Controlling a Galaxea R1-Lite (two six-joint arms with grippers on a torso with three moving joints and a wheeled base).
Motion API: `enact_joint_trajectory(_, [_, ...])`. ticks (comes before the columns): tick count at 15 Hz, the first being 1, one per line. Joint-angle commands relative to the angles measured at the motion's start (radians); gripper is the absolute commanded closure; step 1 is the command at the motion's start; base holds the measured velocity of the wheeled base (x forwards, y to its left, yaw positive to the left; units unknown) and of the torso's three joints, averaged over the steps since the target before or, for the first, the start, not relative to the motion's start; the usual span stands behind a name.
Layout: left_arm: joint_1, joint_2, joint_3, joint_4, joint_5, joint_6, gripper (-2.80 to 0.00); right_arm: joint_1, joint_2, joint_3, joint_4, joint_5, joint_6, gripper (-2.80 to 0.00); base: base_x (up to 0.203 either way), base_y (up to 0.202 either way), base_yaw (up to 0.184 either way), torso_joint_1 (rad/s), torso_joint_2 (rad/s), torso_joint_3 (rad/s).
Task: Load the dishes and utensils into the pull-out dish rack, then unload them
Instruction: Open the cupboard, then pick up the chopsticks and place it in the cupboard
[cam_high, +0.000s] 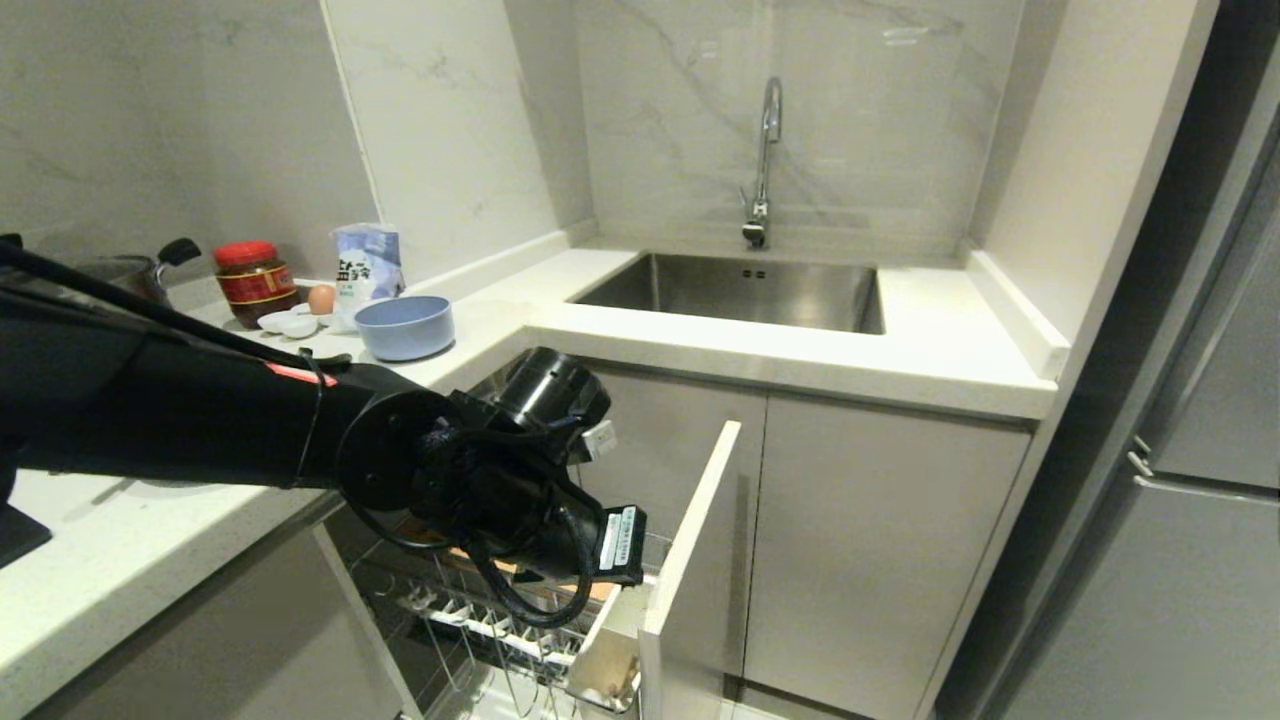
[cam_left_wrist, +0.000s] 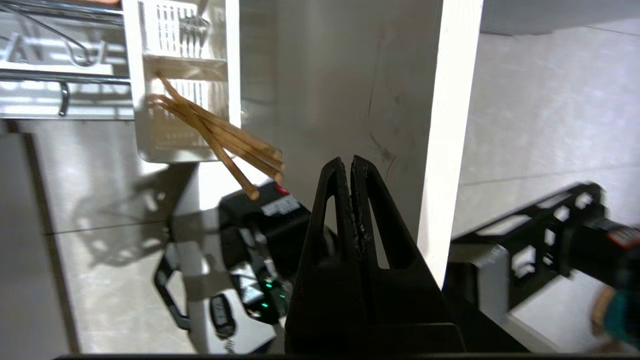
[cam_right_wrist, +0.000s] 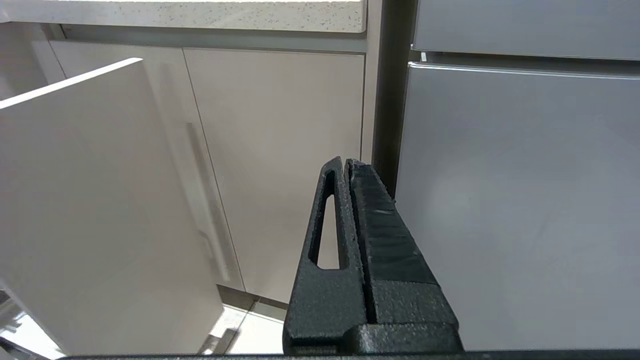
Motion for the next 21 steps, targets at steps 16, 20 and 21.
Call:
enact_joint_trajectory(16, [-0.053, -0.01, -0.008, 0.007, -0.001, -0.042, 0.0, 0.0, -0.001, 0.026, -0.001, 0.0, 0.001, 0.0, 0.0, 0.0, 0.0, 0.0, 0.0, 0.0])
enact_joint_trajectory(20, [0.018, -0.086, -0.019, 0.003, 0.168, 0.001, 0.0, 0.0, -0.001, 0.026, -0.001, 0.0, 0.001, 0.0, 0.0, 0.0, 0.0, 0.0, 0.0, 0.0])
enact_joint_trajectory(21, [0.036, -0.114, -0.026, 0.002, 0.195, 0.013, 0.0, 0.0, -0.001, 0.026, -0.001, 0.0, 0.001, 0.0, 0.0, 0.0, 0.0, 0.0, 0.0, 0.0])
